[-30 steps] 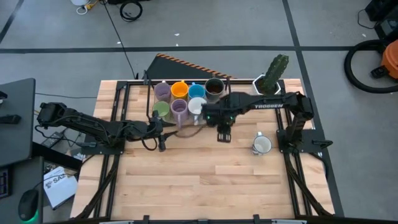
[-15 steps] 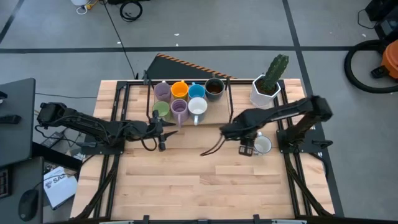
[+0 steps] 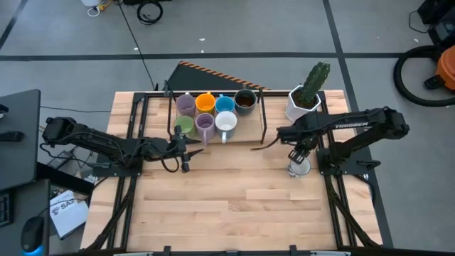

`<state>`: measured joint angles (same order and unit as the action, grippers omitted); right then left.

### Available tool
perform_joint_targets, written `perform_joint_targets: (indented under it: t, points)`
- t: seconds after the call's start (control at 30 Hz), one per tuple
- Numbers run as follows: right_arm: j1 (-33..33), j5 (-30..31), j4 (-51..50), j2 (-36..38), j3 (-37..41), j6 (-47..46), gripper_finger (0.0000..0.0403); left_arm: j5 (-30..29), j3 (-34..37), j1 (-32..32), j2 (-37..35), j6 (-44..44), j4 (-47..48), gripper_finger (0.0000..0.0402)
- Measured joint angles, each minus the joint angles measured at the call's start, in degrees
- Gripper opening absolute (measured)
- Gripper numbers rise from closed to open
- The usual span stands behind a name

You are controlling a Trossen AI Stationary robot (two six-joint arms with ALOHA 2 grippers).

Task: Place coffee mugs
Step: Put the blue white mug on the shelf

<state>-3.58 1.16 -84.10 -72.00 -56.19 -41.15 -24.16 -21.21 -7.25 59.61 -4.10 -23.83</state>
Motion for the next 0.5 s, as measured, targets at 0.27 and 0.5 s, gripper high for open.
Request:
perform_joint_targets:
  t: [0.27, 0.5]
  points:
    - [-8.66, -0.72, 7.52, 1.96, 7.93, 5.46, 0.0134, 0.0, 0.0, 0.0, 0.0, 0.04, 0.04, 0.0155]
    - [-11.03, -3.24, 19.29, 0.68, 9.84, 11.99, 0.0134, 0.0, 0.0, 0.0, 0.0, 0.04, 0.11, 0.0155]
